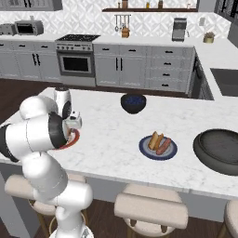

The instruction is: Place one bun and one sausage from the bowl on each plate.

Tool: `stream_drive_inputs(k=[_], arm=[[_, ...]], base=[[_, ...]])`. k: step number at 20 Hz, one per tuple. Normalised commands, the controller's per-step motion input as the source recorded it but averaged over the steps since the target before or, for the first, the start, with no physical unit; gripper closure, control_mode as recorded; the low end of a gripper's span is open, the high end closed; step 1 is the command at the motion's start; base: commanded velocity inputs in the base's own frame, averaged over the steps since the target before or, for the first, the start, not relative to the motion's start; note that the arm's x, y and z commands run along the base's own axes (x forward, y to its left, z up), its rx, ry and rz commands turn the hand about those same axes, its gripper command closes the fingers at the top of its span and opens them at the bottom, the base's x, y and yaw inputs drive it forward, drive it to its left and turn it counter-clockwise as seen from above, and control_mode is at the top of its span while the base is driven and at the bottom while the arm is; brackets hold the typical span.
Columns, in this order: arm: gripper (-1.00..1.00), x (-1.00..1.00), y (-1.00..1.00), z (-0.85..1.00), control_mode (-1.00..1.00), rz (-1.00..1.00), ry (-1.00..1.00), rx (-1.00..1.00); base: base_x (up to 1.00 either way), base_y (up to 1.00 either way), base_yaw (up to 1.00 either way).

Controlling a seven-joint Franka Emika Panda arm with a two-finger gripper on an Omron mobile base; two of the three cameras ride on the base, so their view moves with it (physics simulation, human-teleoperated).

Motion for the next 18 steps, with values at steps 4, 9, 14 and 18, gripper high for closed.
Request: stream_drive_inputs(k=[4, 9, 14, 18], arm=[[1.0, 0.66, 0.12, -0.83, -1.0, 0.08, 0.19, 0.0], [1.0, 0.55, 0.64, -0.61, -1.0, 0.05, 0.16, -0.01], [-1.0, -0.16, 0.59, -0.22, -1.0, 0.11, 0.11, -0.08], [-1.0, -0.71, 0.3, 0.02, -1.0, 0.1, 0.07, -0.07]], base=[[0.0, 0.0, 0.0], [0.0, 0.0, 0.0], [0.0, 0.0, 0.0], [0.0, 0.0, 0.0]])
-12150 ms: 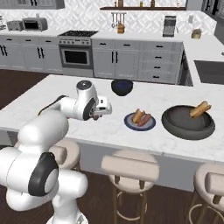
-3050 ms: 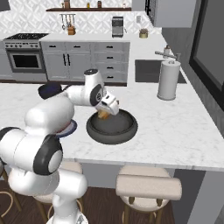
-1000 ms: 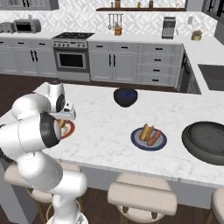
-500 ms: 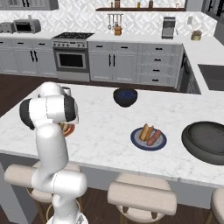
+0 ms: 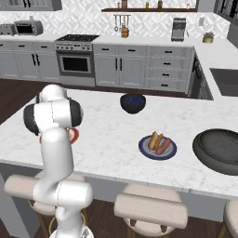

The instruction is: Place one bun and one sausage from the bowl on each plate.

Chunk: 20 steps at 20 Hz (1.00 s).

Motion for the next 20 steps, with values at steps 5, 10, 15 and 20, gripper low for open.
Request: stream_drive_inputs(k=[5, 10, 15, 20], arm=[[-1.0, -1.0, 0.0, 0.44, -1.0, 0.09, -0.01, 0.0], [-1.0, -1.0, -0.61, 0.96, -1.0, 0.04, -0.27, 0.15], [-1.0, -1.0, -0.94, 1.0, -1.0, 0.0, -0.66, 0.18], [-1.0, -1.0, -0.88, 1.0, -1.0, 0.0, -0.71, 0.23]], base=[[0.0, 0.0, 0.0], [0.0, 0.0, 0.0], [0.0, 0.0, 0.0], [0.0, 0.0, 0.0]])
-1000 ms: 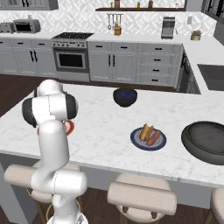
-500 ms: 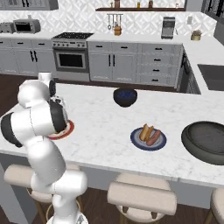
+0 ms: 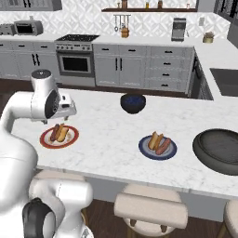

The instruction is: Place one bun and one sausage from the bowl on each plate.

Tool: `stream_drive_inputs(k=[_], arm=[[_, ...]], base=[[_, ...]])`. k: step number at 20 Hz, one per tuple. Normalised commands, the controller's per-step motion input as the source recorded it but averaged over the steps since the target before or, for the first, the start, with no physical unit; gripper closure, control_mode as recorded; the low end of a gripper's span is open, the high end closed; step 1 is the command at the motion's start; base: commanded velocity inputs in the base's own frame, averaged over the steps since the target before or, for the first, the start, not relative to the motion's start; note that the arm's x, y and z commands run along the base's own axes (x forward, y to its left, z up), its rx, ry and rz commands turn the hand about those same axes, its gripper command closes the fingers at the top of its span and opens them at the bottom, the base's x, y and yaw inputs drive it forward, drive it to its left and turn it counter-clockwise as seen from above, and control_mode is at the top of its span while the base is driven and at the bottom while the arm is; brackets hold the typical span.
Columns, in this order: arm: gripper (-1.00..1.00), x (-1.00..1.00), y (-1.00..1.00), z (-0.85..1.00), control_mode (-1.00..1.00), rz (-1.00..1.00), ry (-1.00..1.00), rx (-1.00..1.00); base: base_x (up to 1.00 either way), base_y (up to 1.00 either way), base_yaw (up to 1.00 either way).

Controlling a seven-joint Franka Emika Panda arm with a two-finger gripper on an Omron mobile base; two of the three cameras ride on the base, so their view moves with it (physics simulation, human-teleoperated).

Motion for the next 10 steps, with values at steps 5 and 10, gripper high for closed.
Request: stream_drive_inputs(k=[5, 10], arm=[[-1.0, -1.0, -0.86, 1.0, -1.0, 0.0, -0.74, 0.22], [-1.0, -1.0, -0.88, 0.94, -1.0, 0.0, -0.76, 0.17]], base=[[0.0, 0.0, 0.0], [0.0, 0.0, 0.0]])
